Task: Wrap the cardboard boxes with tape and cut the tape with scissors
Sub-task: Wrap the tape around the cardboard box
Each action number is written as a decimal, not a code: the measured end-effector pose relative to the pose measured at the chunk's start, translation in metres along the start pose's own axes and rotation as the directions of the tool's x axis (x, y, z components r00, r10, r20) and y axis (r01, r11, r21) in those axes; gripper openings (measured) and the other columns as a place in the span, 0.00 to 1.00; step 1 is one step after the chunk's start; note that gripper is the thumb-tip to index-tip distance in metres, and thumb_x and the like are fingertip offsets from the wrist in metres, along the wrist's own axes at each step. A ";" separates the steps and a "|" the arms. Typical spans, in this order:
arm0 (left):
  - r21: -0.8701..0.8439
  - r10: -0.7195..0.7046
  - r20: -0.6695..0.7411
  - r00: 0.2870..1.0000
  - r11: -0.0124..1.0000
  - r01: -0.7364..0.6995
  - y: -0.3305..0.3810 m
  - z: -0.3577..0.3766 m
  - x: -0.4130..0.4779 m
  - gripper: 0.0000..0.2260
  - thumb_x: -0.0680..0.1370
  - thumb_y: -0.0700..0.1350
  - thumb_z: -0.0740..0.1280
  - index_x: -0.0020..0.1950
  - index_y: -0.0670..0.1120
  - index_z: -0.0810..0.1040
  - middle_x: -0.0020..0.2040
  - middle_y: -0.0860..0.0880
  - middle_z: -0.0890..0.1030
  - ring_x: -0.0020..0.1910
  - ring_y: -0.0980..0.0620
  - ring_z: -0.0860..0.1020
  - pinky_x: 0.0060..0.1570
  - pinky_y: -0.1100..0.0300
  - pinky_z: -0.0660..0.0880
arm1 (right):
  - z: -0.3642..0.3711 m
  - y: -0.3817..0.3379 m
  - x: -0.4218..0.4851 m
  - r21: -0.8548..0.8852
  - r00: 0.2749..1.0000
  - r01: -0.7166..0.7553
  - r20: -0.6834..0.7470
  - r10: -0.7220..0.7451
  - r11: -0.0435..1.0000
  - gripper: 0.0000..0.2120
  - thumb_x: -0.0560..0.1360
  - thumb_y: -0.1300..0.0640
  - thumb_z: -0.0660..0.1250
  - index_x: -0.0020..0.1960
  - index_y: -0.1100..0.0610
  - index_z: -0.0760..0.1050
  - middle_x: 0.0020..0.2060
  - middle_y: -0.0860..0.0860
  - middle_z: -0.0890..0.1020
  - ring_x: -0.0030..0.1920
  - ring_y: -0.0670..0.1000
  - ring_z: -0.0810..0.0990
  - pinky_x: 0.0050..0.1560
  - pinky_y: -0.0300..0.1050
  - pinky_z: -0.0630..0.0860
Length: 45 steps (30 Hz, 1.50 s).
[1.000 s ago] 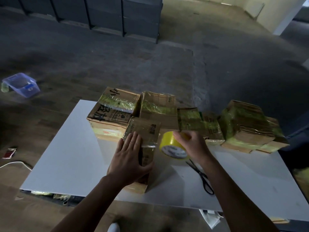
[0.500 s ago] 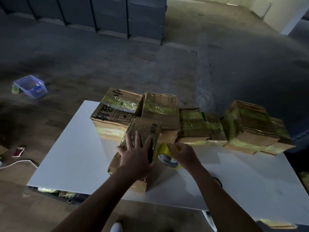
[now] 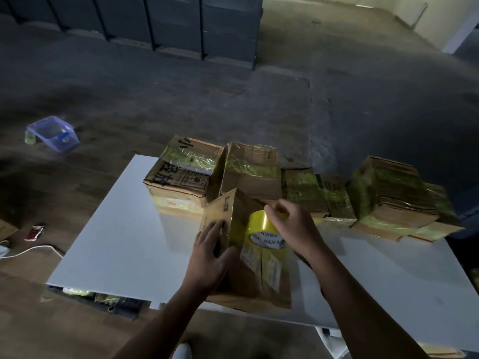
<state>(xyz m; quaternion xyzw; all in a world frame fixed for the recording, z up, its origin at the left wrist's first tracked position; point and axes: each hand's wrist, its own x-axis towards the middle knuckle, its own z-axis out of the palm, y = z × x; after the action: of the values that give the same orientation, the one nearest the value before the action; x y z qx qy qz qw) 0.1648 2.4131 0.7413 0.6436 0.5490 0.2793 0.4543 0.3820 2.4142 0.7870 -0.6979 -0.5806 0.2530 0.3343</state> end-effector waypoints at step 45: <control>0.736 0.190 0.327 0.926 0.564 -0.375 -0.051 0.028 0.035 0.40 0.78 0.62 0.58 0.77 0.48 0.36 0.78 0.48 0.40 0.76 0.48 0.35 0.73 0.47 0.33 | 0.026 0.030 -0.016 -0.340 0.999 -0.003 0.043 0.019 0.940 0.23 0.77 0.43 0.62 0.34 0.61 0.71 0.26 0.53 0.69 0.27 0.51 0.67 0.30 0.43 0.62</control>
<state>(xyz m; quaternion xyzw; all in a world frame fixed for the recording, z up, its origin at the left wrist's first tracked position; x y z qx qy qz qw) 0.1740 2.4383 0.6790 0.8821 0.4528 0.0095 0.1299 0.3783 2.4000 0.7467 -0.7424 -0.6192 0.1665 0.1941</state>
